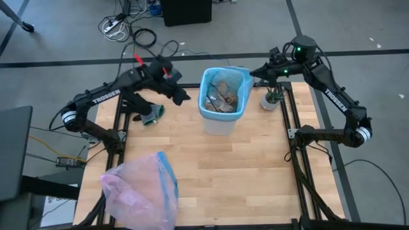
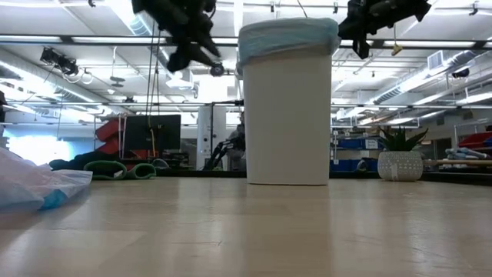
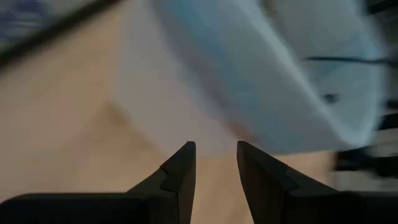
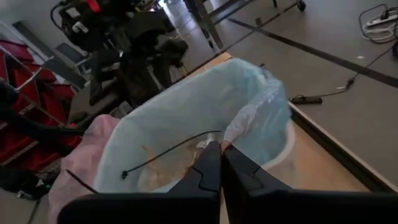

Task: Place trash/remove bag and relplace
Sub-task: Remove the trash bag from the trash bin

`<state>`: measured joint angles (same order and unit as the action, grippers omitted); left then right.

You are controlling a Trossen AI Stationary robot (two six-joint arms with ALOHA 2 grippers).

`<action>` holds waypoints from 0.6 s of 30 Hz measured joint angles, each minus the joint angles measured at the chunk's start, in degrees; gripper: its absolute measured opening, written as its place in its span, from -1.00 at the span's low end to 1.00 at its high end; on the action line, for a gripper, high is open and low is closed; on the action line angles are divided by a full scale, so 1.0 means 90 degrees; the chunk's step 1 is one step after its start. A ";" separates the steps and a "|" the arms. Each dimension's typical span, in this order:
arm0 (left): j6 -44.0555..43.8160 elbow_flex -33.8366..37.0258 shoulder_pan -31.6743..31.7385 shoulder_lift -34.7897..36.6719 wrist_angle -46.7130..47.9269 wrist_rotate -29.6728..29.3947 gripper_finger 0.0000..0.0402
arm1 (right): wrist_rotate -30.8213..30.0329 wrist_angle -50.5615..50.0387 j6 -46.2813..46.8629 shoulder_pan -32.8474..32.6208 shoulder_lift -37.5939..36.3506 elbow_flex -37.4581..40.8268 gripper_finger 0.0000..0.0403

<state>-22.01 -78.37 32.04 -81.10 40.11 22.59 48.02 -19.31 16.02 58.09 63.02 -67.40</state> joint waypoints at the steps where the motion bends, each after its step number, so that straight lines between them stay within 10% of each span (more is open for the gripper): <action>1: -0.0254 0.0258 -0.0043 0.0004 -0.0478 0.0261 -0.37 | -0.0010 -0.0002 -0.0001 -0.0031 0.0000 0.0000 -1.00; 18: -0.2824 0.2856 -0.0191 -0.0012 -0.5862 0.0897 -0.37 | 0.0023 -0.0054 0.0424 -0.0151 0.0000 0.0000 -1.00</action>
<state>-47.42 -52.67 30.32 -81.21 -12.65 30.66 48.23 -19.80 19.84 56.73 63.02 -67.40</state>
